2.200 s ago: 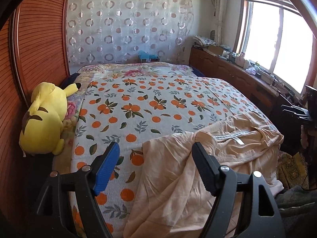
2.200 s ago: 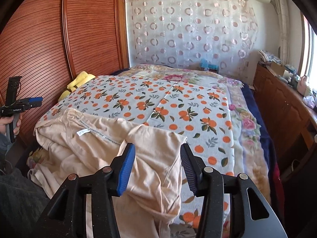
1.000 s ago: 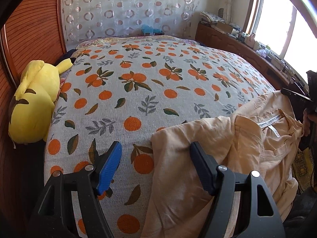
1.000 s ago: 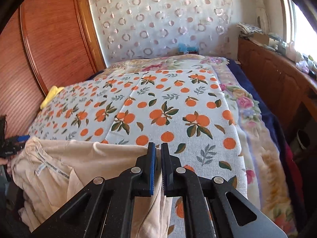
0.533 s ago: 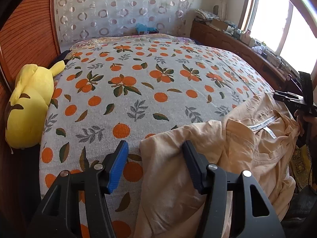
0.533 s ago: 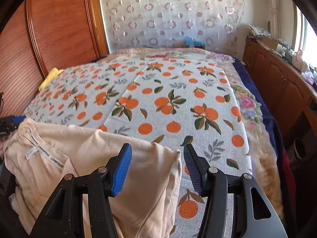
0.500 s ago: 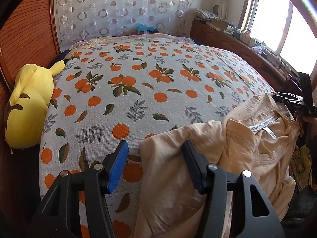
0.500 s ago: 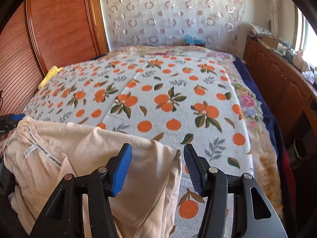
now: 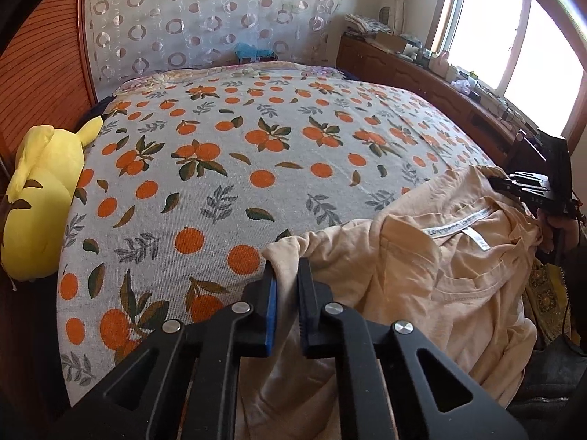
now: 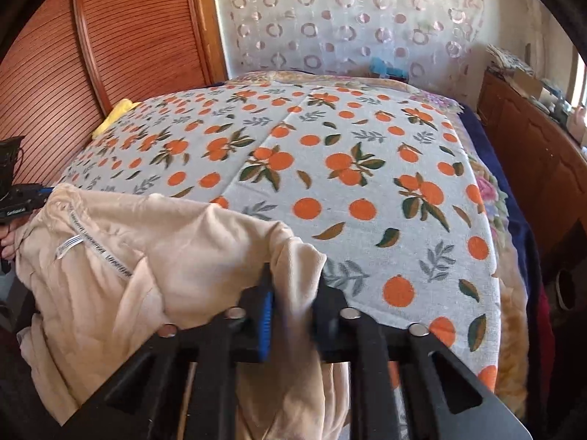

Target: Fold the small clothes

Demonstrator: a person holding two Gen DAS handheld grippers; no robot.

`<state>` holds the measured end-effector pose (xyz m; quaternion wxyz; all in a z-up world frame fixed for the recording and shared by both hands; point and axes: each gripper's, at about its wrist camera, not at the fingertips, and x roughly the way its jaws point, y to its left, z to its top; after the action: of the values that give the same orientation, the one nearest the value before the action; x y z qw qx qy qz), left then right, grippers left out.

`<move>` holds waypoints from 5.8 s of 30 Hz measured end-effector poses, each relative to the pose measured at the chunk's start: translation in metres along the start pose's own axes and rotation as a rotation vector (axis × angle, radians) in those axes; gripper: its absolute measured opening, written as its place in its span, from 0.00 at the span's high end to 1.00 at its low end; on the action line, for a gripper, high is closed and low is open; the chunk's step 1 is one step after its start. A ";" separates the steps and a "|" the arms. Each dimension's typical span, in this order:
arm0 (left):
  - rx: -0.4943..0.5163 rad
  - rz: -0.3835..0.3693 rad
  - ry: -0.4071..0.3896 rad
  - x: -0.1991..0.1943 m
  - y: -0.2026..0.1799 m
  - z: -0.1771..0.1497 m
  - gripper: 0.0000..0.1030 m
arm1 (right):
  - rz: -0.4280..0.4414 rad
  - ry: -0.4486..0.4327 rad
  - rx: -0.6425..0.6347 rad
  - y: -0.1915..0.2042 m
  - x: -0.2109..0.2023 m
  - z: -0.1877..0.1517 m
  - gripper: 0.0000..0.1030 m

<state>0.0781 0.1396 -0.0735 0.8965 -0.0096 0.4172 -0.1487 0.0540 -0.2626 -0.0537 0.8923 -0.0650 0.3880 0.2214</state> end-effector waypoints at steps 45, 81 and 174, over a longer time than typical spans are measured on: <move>0.088 0.120 -0.037 0.087 0.058 0.174 0.30 | -0.171 -0.080 -0.105 -0.008 0.027 0.191 0.67; 0.063 0.067 -0.043 0.044 0.002 0.111 0.30 | -0.046 -0.062 0.036 -0.035 -0.005 0.136 0.44; -0.141 0.178 0.008 0.070 0.101 0.092 0.94 | -0.135 0.019 -0.103 -0.014 0.030 0.131 0.97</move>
<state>0.2160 0.2072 -0.0805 0.9016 -0.0348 0.4293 -0.0390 0.1646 -0.2270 0.0146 0.8969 -0.1389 0.3795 0.1796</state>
